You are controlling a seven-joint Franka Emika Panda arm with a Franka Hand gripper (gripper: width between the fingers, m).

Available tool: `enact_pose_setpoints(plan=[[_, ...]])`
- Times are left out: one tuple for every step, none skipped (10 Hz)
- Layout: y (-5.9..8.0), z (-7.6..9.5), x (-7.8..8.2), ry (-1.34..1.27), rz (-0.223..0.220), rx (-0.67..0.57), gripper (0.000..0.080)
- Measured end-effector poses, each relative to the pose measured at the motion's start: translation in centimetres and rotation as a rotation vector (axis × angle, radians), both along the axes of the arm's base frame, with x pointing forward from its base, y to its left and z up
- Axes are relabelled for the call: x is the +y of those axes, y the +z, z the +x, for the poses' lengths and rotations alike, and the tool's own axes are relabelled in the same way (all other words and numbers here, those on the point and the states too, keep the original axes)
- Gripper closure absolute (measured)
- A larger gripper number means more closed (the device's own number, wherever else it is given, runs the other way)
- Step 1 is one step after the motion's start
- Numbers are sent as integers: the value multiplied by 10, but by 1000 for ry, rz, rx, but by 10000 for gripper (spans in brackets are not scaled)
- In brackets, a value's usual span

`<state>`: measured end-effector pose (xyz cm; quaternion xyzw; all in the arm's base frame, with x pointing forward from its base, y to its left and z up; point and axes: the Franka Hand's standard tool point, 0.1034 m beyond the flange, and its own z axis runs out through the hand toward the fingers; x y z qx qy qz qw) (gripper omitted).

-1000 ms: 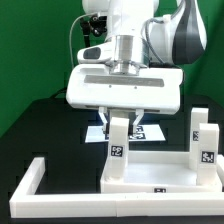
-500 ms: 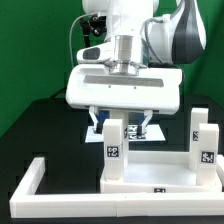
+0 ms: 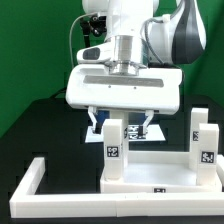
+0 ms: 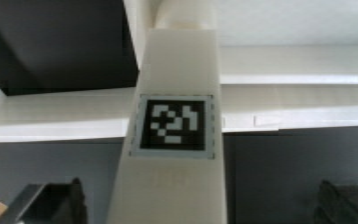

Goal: Assemble desk

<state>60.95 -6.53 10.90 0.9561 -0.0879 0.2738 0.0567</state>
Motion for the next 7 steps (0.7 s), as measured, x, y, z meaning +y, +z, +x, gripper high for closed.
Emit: enact_pose_setpoints(plan=[[0,0,0,0,0,0,151],[-2,-2,-2,0,17,30,151],[2,-4,-6,-10,95,116,151],[11,-3,-4,-8,148,164,151],[13,-2,-5,-9,184,202,151],[9,-4,0,-17,228,261,151],[6,-7,5,-11,274,371,151]])
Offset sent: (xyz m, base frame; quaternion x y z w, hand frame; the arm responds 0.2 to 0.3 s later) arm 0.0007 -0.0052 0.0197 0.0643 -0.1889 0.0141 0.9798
